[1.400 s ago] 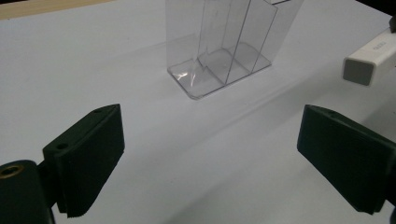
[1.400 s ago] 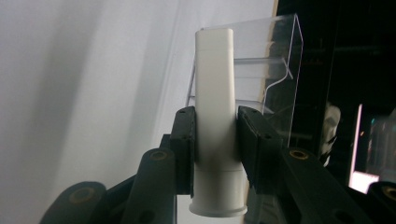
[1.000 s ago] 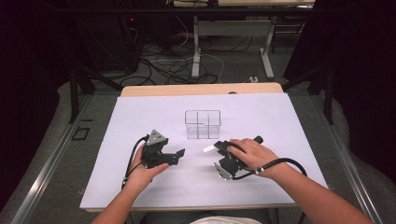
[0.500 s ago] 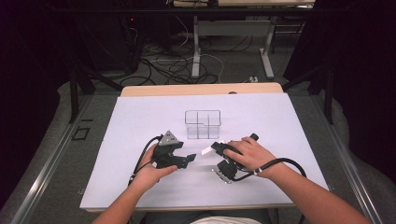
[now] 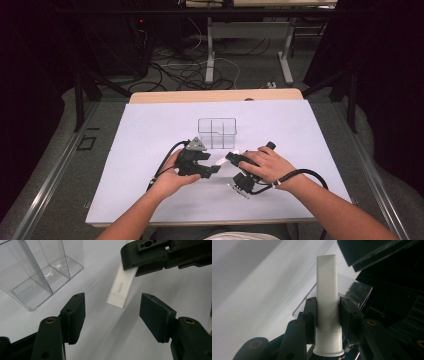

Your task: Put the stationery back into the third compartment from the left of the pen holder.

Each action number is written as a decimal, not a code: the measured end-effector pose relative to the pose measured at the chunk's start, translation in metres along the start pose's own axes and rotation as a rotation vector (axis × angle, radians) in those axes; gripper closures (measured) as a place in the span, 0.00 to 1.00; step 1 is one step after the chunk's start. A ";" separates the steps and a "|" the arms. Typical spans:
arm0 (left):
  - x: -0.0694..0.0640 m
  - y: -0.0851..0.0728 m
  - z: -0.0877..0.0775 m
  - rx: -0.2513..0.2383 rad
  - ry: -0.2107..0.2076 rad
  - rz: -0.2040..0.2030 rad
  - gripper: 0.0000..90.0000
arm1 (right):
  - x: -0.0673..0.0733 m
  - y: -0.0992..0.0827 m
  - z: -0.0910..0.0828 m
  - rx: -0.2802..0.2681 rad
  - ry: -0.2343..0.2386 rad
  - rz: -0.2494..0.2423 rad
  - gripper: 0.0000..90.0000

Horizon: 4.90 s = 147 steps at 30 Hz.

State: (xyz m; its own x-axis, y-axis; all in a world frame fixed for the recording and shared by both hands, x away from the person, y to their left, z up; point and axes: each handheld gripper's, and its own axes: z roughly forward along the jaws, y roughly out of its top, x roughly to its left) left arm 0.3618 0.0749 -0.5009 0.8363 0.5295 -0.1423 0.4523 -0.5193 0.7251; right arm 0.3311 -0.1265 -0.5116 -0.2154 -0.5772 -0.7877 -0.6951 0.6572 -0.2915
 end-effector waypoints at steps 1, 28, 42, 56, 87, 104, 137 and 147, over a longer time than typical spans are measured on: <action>-0.001 0.004 0.002 0.020 -0.005 0.016 0.46 | -0.001 0.002 -0.002 0.019 0.013 -0.021 0.75; -0.004 0.015 0.021 0.154 -0.064 0.092 0.76 | 0.003 0.015 0.003 -0.033 -0.034 -0.142 0.75; 0.001 0.014 0.023 0.192 -0.102 0.133 0.79 | 0.005 0.018 0.004 -0.020 -0.007 -0.137 0.75; 0.014 0.015 0.021 0.161 -0.062 0.026 0.79 | 0.004 0.006 -0.001 -0.008 -0.043 0.151 0.49; 0.029 0.037 -0.004 -0.070 0.031 -0.088 0.79 | 0.024 -0.041 -0.011 0.011 -0.010 1.271 0.24; 0.034 0.061 -0.001 -0.299 0.118 -0.135 0.79 | 0.067 -0.094 -0.026 -0.019 0.040 1.952 0.06; 0.034 0.063 0.057 -0.402 0.210 -0.228 0.79 | 0.091 -0.108 -0.030 -0.065 -0.017 2.100 0.00; 0.036 0.061 0.063 -0.388 0.206 -0.236 0.79 | 0.091 -0.107 -0.029 -0.079 -0.006 2.118 0.00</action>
State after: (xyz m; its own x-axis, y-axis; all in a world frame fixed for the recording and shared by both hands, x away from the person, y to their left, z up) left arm 0.4389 0.0206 -0.5044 0.6283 0.7447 -0.2252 0.4406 -0.1020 0.8919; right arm 0.3661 -0.2636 -0.5364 -0.5180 0.8340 0.1900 0.5211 0.1315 0.8433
